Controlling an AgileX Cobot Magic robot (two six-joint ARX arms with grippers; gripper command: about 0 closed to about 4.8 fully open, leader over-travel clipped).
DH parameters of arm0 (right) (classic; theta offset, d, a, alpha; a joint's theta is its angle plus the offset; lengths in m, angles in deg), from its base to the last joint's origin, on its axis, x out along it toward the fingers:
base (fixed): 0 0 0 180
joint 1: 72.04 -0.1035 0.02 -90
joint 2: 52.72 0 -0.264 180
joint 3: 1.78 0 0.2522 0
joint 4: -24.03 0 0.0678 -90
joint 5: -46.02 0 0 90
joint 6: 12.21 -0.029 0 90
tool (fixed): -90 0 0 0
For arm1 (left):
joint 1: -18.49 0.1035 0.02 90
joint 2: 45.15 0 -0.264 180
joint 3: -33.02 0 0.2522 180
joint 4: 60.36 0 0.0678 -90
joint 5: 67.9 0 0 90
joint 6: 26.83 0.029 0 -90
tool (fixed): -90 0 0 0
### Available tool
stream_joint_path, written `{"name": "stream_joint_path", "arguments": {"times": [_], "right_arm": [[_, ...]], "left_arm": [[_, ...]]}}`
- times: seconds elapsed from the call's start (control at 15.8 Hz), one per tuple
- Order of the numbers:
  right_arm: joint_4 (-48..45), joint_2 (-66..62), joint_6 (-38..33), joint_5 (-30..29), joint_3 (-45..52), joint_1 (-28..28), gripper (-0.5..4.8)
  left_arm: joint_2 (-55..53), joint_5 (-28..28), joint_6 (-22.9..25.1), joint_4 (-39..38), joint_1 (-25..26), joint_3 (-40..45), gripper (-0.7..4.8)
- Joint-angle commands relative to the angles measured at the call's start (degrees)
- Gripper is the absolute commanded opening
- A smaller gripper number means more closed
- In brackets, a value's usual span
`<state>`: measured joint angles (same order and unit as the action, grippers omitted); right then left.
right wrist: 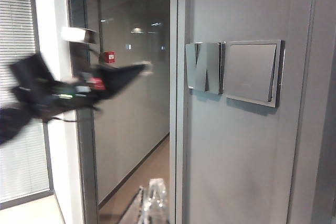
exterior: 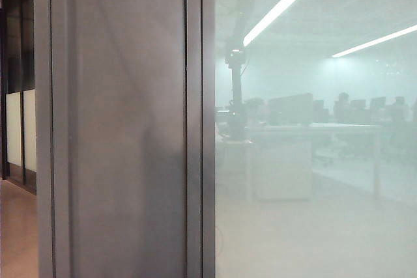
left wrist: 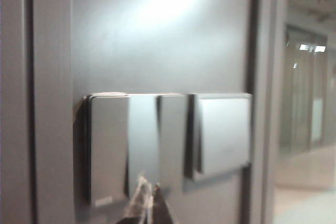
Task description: Raise the arm to find the leftmost switch on the wall and turn on the lights.
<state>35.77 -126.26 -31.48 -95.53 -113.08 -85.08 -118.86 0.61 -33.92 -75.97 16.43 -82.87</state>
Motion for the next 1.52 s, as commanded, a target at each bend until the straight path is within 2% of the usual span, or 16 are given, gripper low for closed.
{"name": "stream_joint_path", "arguments": {"times": [0.06,0.19,0.32,0.57,0.7,0.89,1.01,1.27,1.39,1.52], "right_arm": [[0.55,0.28,-0.22,0.11,-0.24,0.00,-0.01],[2.01,0.31,-0.20,0.33,-0.24,0.00,-0.01],[2.95,0.31,-0.20,0.42,-0.24,0.00,-0.01],[6.03,0.37,0.48,0.26,-0.24,0.00,-0.01],[10.69,0.61,4.24,0.98,-0.24,0.00,-0.01],[26.38,2.82,15.26,12.37,-0.11,0.00,-0.01],[31.28,4.92,18.05,14.64,1.81,0.00,-0.01],[30.82,13.66,17.99,22.80,13.97,0.00,-0.01],[29.59,19.89,17.97,26.12,21.99,0.00,-0.01],[27.67,27.39,17.29,30.32,30.36,0.00,-0.01]], "left_arm": [[5.90,-0.17,7.17,-9.94,0.04,-0.11,-0.06],[11.65,0.17,7.65,-14.64,0.07,3.32,-0.06],[17.94,4.35,8.17,-14.45,0.07,10.01,-0.06],[35.95,13.09,7.98,-12.11,0.07,32.11,-0.06],[43.17,17.03,8.61,-10.84,0.07,42.10,-0.06],[50.88,18.95,7.37,-10.88,0.07,54.58,-0.06],[52.59,18.93,3.96,-8.83,0.07,62.16,-0.06],[52.87,17.25,-4.85,0.00,0.02,76.59,-0.06],[52.87,17.16,-5.14,3.74,0.04,80.08,-0.06],[52.87,17.14,-5.11,4.15,0.04,81.11,-0.06]]}}
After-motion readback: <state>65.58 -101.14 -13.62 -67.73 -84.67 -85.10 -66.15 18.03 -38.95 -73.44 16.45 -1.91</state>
